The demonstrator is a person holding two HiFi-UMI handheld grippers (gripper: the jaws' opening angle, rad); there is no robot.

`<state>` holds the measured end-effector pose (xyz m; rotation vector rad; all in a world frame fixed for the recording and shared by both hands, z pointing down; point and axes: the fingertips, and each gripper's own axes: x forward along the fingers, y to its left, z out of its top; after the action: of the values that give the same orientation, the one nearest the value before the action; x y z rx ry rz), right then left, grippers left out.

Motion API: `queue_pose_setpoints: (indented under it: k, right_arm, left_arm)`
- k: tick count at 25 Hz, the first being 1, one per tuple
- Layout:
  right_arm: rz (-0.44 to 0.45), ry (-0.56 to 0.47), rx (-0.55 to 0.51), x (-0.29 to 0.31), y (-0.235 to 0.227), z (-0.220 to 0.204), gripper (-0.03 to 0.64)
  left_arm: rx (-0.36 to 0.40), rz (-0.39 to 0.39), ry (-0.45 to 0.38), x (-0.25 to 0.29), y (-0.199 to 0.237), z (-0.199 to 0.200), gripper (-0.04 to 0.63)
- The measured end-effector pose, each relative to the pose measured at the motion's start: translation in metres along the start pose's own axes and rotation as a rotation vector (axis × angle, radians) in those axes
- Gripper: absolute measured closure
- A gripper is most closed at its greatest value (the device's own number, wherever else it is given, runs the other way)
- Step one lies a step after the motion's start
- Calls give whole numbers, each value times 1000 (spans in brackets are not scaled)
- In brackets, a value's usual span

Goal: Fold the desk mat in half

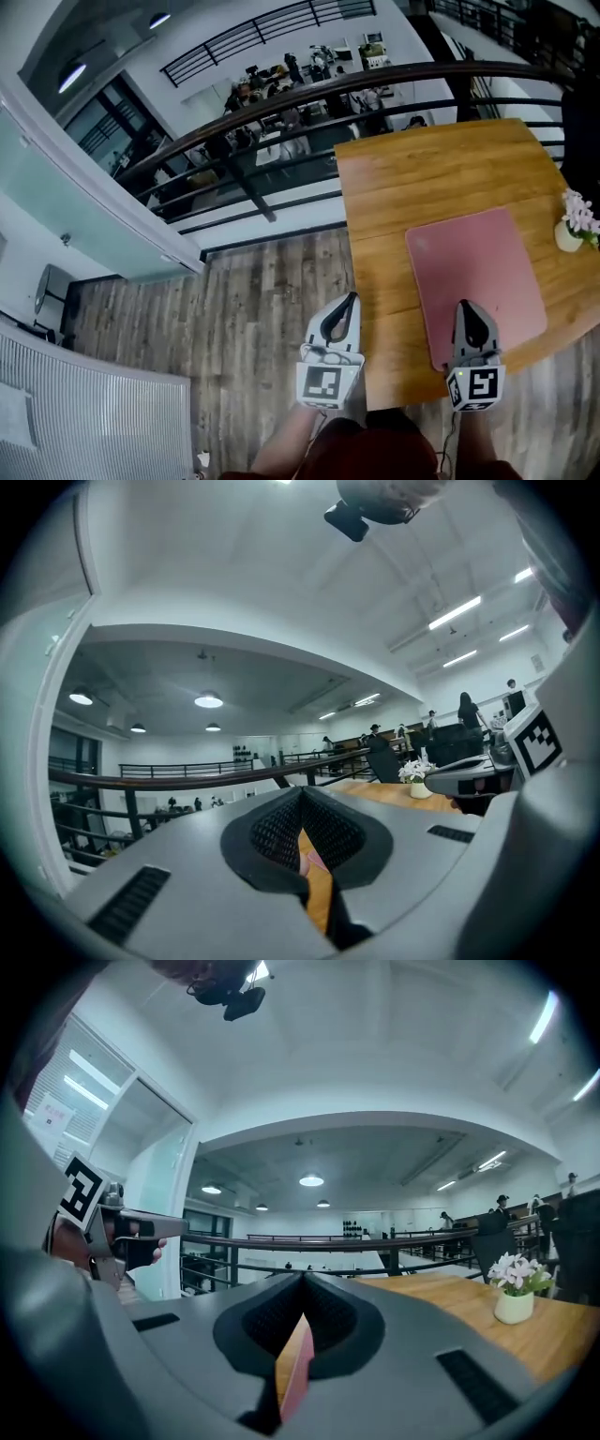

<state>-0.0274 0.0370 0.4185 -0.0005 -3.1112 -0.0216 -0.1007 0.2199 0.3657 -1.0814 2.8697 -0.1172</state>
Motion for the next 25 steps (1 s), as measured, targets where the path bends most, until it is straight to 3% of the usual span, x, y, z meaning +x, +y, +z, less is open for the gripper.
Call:
queue_pose_setpoints:
  k: [9,15,23,25]
  right_arm:
    - [-218,45,20,-18,-64,-14,609]
    - [-392,79,4,-12,-82,-17,609]
    - [-650,178,5,-12,-87,-18,608]
    - [-723,155,-19,-18,-86,-14,609]
  left_arm:
    - [-50,-248,5,92,-54,-13,577]
    - [-80,-452,-3,150,-73,-23,577]
    - [-68,-738,22,209,-96,-41,577]
    - [-56,-807,30,216,-103,-48,577]
